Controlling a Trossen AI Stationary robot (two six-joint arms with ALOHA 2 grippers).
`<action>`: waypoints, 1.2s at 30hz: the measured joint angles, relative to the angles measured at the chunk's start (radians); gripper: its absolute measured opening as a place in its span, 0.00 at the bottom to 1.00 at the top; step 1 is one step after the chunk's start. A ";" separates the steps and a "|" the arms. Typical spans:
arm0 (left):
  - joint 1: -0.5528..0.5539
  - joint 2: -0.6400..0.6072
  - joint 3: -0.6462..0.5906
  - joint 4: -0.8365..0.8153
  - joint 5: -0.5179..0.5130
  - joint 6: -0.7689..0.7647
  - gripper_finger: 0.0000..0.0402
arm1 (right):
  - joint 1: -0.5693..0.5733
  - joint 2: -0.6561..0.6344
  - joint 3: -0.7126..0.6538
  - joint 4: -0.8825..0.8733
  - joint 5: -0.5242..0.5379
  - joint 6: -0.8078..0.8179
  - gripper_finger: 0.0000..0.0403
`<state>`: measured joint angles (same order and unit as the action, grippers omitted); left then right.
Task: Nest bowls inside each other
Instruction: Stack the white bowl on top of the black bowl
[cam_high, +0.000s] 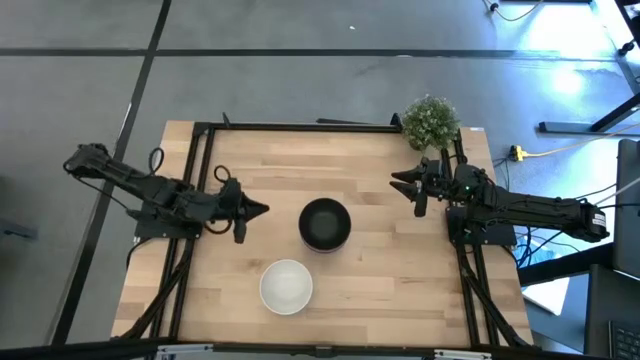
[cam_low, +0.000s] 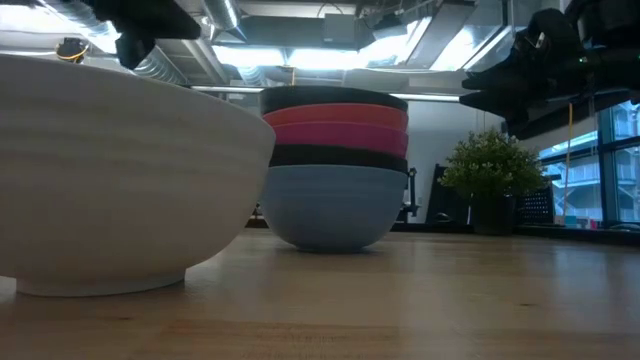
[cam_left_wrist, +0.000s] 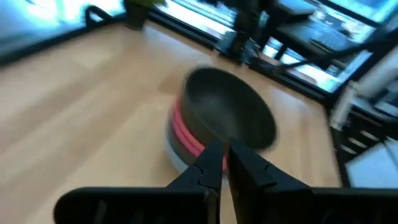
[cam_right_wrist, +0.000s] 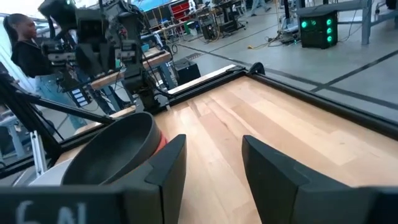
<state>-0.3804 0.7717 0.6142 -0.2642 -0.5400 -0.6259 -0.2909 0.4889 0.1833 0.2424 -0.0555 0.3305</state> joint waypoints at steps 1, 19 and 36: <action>-0.014 -0.006 -0.011 -0.001 0.012 -0.016 0.04 | 0.000 0.000 0.000 0.000 0.000 0.006 0.39; -0.092 0.069 -0.079 0.070 0.267 -0.237 0.06 | 0.000 0.000 0.000 -0.001 -0.007 0.094 0.39; -0.069 0.282 -0.079 0.103 0.349 -0.409 0.26 | 0.000 0.000 0.000 -0.001 -0.009 0.139 0.39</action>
<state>-0.4497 1.0532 0.5355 -0.1613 -0.1909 -1.0349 -0.2913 0.4889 0.1833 0.2413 -0.0647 0.4695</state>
